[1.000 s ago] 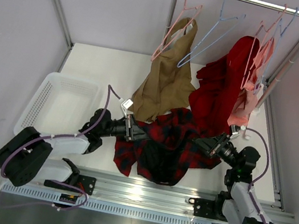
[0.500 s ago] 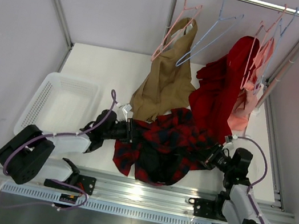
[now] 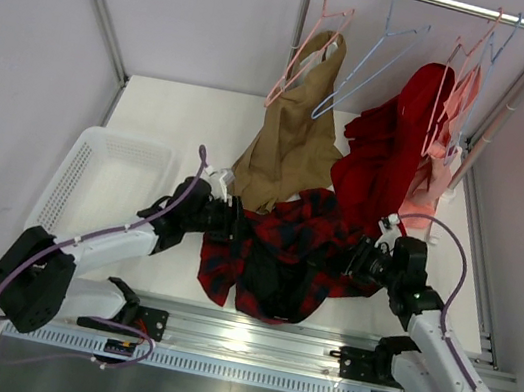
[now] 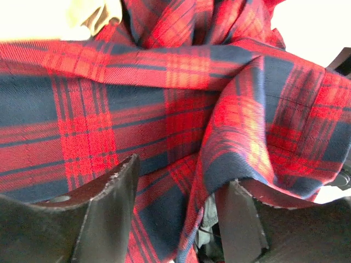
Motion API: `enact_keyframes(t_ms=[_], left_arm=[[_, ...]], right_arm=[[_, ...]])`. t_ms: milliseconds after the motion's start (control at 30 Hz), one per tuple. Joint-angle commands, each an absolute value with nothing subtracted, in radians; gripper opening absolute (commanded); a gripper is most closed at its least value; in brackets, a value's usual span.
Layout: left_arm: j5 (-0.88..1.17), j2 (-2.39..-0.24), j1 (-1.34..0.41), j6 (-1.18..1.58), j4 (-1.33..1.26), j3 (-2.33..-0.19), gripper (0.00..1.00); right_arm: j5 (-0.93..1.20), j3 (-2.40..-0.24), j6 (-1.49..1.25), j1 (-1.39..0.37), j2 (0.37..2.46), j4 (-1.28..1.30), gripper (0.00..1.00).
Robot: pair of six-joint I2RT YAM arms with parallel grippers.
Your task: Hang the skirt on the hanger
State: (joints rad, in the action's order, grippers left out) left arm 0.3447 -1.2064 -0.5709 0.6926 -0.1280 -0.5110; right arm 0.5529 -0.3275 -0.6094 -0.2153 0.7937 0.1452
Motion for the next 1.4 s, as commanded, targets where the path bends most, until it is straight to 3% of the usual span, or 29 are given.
enact_keyframes(t_ms=[0,433,733,1200,1367], left_arm=[[0.313,-1.143,-0.566,0.601,0.003,-0.613,0.61],[0.210,-1.051,-0.566,0.486,0.278,-0.721,0.65],[0.287,-1.028,-0.568,0.459,0.307,-0.785,0.65],[0.281,-1.014,-0.566,0.437,0.365,-0.862,0.65],[0.275,-0.991,-0.566,0.426,0.400,-0.897,0.65]], right_arm=[[0.390,-0.431,-0.560,-0.247,0.761,0.276,0.35],[0.305,-0.534,-0.551,-0.271,0.713,0.425,0.53],[0.281,-0.621,-0.545,-0.290,0.675,0.515,0.67],[0.272,-0.828,-0.552,-0.353,0.699,0.592,0.68],[0.093,-1.018,-0.554,-0.544,0.836,0.609,0.67]])
